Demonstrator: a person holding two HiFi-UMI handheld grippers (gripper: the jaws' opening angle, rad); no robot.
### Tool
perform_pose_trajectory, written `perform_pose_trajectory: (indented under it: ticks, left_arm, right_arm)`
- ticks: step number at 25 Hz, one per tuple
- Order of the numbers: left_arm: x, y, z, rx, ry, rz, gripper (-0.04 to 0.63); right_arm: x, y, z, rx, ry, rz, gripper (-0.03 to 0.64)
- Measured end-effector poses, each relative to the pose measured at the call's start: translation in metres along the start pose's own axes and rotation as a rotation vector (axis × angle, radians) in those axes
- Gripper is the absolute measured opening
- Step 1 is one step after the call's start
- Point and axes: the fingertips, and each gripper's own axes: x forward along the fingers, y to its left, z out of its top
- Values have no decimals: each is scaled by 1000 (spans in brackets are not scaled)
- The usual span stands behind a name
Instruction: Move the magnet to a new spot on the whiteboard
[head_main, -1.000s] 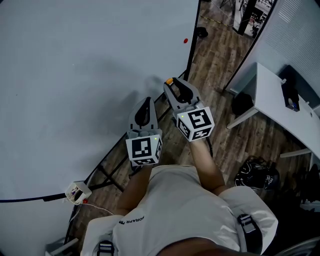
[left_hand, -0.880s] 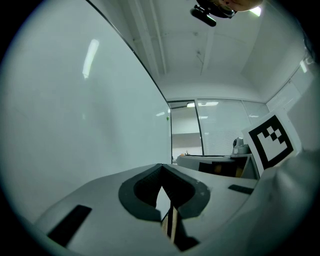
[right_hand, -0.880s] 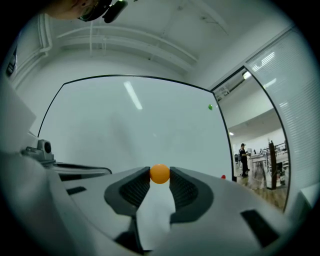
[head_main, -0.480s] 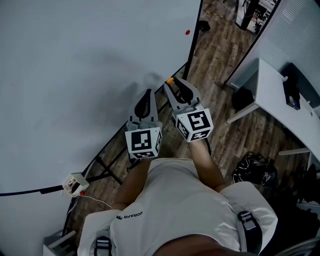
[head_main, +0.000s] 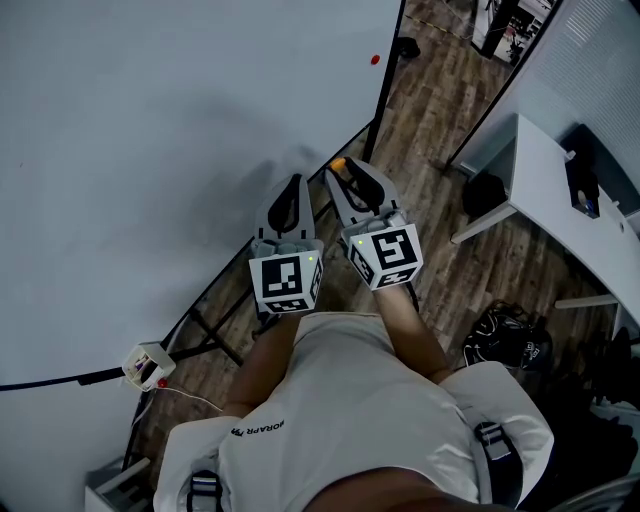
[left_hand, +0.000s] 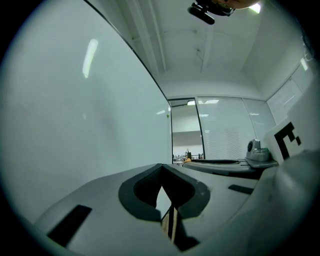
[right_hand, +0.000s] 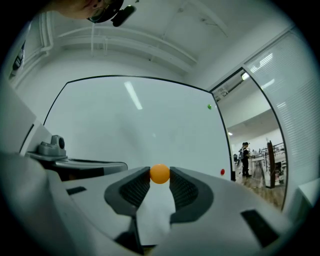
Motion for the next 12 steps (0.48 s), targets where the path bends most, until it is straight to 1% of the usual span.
perform_pose_trajectory:
  ticks: [12]
  left_arm:
    - [4,1,-7,15,13,1,0]
  right_arm:
    - [5,1,-7,11,7,3,130]
